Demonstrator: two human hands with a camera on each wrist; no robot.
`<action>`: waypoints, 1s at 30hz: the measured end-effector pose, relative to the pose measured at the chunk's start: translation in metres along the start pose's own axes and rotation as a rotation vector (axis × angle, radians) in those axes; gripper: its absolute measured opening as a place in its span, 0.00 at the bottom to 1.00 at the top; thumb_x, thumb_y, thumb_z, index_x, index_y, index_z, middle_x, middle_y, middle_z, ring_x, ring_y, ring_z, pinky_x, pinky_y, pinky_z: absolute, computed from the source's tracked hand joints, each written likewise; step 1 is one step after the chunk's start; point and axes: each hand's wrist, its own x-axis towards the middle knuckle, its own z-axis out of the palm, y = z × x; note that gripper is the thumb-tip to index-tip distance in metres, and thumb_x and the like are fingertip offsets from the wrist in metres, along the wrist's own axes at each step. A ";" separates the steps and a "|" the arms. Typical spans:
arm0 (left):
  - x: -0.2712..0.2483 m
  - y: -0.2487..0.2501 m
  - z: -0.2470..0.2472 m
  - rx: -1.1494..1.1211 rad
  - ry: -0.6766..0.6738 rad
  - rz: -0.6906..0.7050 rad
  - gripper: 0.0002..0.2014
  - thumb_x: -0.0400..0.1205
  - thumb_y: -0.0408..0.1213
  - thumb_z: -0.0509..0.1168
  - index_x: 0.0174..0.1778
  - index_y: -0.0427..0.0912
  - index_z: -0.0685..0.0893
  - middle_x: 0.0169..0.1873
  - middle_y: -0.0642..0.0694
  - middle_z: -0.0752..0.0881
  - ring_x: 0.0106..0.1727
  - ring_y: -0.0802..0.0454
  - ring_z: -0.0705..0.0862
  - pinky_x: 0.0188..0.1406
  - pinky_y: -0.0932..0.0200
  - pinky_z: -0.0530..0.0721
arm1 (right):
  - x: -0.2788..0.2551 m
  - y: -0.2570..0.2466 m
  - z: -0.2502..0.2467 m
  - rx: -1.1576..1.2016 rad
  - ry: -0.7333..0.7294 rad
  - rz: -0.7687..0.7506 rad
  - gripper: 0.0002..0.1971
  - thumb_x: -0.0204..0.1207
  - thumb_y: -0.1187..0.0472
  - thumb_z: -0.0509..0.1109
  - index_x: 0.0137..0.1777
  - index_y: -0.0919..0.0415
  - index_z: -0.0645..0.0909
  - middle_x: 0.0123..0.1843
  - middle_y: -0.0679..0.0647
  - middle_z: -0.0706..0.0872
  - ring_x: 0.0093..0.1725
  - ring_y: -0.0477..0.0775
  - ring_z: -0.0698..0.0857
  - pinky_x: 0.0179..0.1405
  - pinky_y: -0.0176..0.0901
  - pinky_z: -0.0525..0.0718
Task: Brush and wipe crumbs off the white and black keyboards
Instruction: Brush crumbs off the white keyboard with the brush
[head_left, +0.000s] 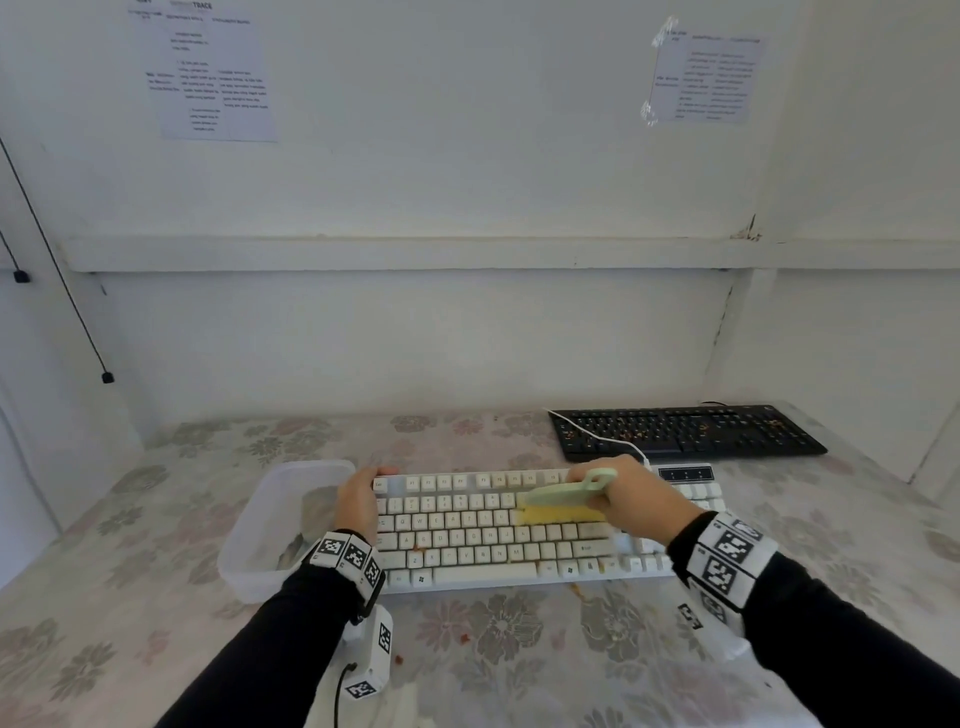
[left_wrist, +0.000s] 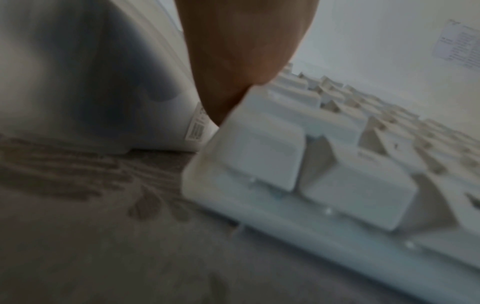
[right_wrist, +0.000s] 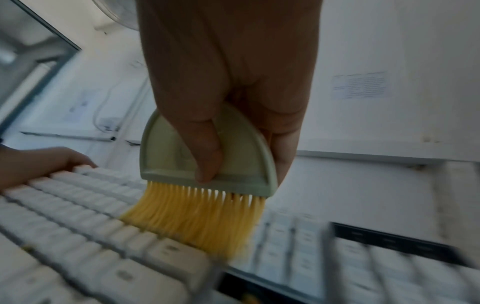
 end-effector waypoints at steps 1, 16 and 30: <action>0.000 0.000 0.000 0.007 0.004 0.002 0.17 0.83 0.34 0.55 0.31 0.42 0.83 0.29 0.42 0.83 0.37 0.41 0.81 0.46 0.45 0.81 | -0.006 0.012 -0.004 -0.003 0.000 0.037 0.14 0.77 0.70 0.65 0.54 0.51 0.82 0.45 0.48 0.84 0.43 0.48 0.84 0.42 0.35 0.82; 0.001 -0.001 0.002 -0.004 0.022 -0.018 0.16 0.82 0.36 0.55 0.33 0.42 0.85 0.30 0.40 0.83 0.37 0.40 0.81 0.47 0.46 0.80 | -0.008 -0.006 -0.009 0.124 0.055 -0.129 0.08 0.78 0.65 0.68 0.55 0.57 0.84 0.47 0.48 0.87 0.41 0.43 0.83 0.41 0.28 0.80; 0.000 0.000 0.004 -0.045 0.040 -0.026 0.14 0.82 0.34 0.55 0.34 0.40 0.83 0.26 0.41 0.81 0.29 0.43 0.78 0.32 0.55 0.77 | -0.036 0.070 -0.017 -0.023 0.040 0.108 0.24 0.78 0.67 0.66 0.33 0.34 0.66 0.33 0.37 0.77 0.33 0.38 0.79 0.30 0.27 0.75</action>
